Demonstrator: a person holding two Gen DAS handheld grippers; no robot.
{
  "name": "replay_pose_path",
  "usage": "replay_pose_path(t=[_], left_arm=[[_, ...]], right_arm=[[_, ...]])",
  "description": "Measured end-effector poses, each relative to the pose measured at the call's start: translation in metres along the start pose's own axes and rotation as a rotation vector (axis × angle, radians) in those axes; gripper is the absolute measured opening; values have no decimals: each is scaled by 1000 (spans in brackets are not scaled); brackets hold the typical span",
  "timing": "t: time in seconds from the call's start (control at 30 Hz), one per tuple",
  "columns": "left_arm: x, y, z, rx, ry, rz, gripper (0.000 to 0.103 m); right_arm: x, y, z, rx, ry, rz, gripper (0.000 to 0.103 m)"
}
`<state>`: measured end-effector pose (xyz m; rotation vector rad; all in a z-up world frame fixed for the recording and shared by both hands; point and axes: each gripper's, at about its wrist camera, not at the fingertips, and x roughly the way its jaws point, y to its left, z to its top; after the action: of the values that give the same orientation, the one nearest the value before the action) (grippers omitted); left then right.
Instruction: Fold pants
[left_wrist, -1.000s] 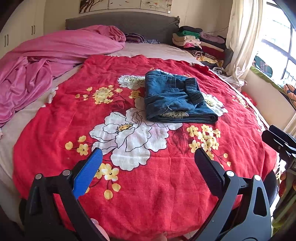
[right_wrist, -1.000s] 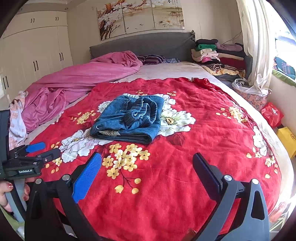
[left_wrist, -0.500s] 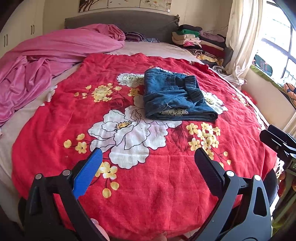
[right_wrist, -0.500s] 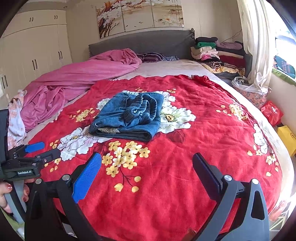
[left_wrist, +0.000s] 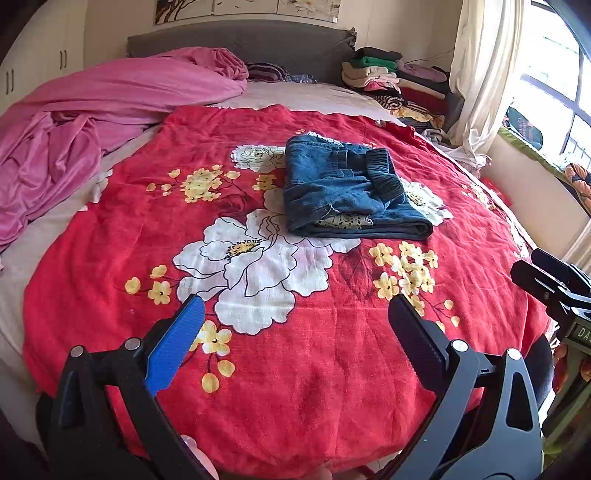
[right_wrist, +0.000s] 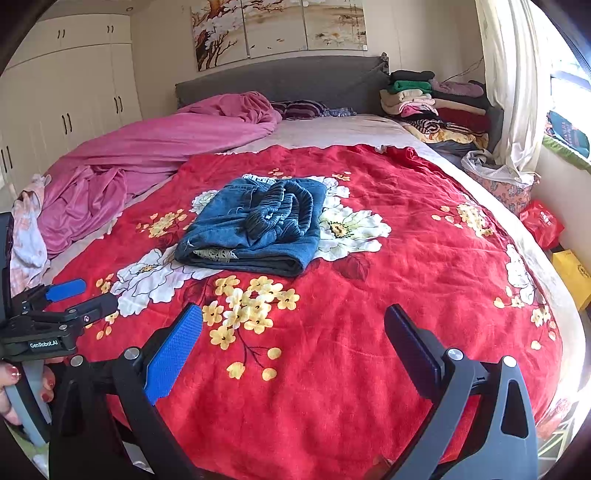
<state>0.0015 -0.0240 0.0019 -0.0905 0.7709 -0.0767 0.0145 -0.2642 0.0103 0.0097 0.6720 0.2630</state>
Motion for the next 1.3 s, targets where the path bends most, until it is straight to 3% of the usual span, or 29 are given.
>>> replay_pose_path(t=[1.3], left_arm=[[0, 3, -2, -12, 18, 32, 93]], right_arm=[[1, -2, -1, 4, 12, -11, 98]])
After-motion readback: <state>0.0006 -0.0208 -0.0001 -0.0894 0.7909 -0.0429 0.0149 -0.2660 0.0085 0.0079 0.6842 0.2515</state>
